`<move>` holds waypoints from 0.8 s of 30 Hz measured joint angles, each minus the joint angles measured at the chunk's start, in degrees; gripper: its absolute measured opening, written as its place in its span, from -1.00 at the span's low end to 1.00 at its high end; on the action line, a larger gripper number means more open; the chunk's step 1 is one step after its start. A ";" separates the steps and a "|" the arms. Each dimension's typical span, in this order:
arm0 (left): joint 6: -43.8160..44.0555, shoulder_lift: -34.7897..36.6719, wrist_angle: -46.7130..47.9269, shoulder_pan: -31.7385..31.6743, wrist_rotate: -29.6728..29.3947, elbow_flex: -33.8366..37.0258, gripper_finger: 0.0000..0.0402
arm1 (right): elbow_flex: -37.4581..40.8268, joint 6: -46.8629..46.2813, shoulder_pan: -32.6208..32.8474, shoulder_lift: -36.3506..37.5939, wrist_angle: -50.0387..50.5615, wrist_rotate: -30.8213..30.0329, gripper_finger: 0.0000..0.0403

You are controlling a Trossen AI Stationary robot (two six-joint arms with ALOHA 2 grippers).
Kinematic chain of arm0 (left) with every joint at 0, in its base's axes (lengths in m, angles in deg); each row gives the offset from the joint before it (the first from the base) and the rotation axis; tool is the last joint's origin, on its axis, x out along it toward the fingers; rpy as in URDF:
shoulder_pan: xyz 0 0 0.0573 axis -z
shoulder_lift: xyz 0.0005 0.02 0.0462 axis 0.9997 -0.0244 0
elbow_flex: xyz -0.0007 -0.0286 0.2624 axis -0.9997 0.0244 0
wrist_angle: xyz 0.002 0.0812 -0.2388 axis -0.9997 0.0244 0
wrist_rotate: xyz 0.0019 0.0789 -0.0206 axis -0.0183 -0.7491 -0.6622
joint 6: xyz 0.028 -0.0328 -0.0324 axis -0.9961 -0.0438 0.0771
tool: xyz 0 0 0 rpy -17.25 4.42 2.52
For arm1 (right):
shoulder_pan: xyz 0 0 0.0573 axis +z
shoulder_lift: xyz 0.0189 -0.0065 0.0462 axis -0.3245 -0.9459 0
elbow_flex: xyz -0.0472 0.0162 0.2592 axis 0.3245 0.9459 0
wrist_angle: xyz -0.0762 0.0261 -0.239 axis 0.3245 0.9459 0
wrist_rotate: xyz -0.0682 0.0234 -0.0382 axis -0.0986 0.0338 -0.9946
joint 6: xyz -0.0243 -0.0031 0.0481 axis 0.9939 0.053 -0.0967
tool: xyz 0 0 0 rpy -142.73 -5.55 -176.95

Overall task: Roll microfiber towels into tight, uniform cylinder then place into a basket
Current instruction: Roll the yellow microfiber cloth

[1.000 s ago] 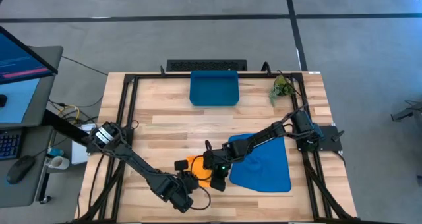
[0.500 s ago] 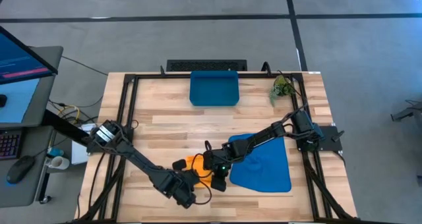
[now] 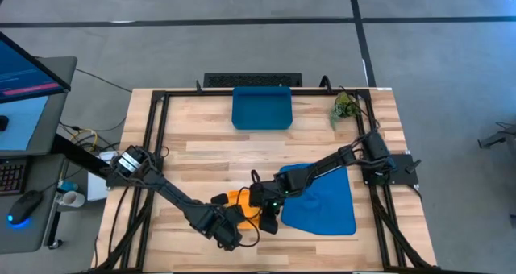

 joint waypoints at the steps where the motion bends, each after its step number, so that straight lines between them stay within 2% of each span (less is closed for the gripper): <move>1: 0.00 0.00 0.00 0.00 0.14 0.00 -0.49 | -0.02 0.14 0.11 0.48 0.20 -0.09 -0.36; 5: 0.02 -0.04 -0.02 0.00 0.03 0.04 -0.49 | 0.00 1.77 1.52 2.70 2.27 -0.52 -0.39; 8: 0.02 -0.09 -0.04 0.03 -0.52 0.07 -0.49 | -0.02 5.08 3.97 4.35 2.15 -2.99 -0.39; 15: 0.02 -0.15 -0.12 0.04 -0.62 0.07 -0.49 | -0.06 15.02 11.40 3.37 -2.42 -16.81 -0.40; 20: 0.02 -0.17 -0.22 0.04 -0.65 0.11 -0.49 | -0.11 16.24 12.06 3.35 -3.54 -22.07 -0.40; 24: 0.02 -0.20 -0.25 0.07 -0.67 0.11 -0.49 | -0.08 16.67 11.22 3.35 -3.27 -22.80 -0.40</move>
